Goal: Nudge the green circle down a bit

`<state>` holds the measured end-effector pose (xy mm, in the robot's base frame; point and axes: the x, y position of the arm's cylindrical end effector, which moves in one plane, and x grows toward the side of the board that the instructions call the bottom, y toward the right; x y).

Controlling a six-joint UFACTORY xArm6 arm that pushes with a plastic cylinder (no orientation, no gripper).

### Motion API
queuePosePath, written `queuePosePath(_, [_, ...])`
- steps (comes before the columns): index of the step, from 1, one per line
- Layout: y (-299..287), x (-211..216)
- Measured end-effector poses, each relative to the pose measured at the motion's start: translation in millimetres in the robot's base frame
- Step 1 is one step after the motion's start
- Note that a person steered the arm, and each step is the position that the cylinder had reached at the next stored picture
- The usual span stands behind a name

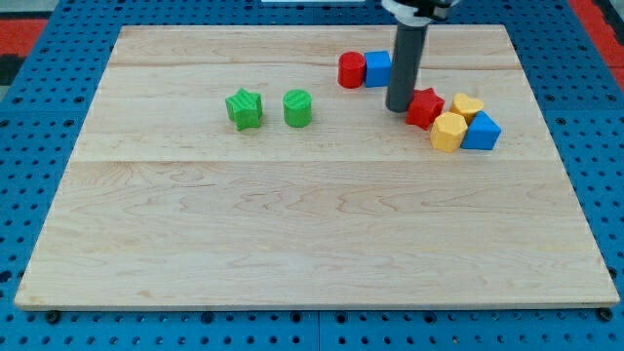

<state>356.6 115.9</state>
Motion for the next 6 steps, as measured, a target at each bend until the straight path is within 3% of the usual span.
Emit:
queuePosePath(2, [21,-4])
queuePosePath(3, [-20,-22])
queuePosePath(5, [-153,-22])
queuePosePath(6, [-190,-15])
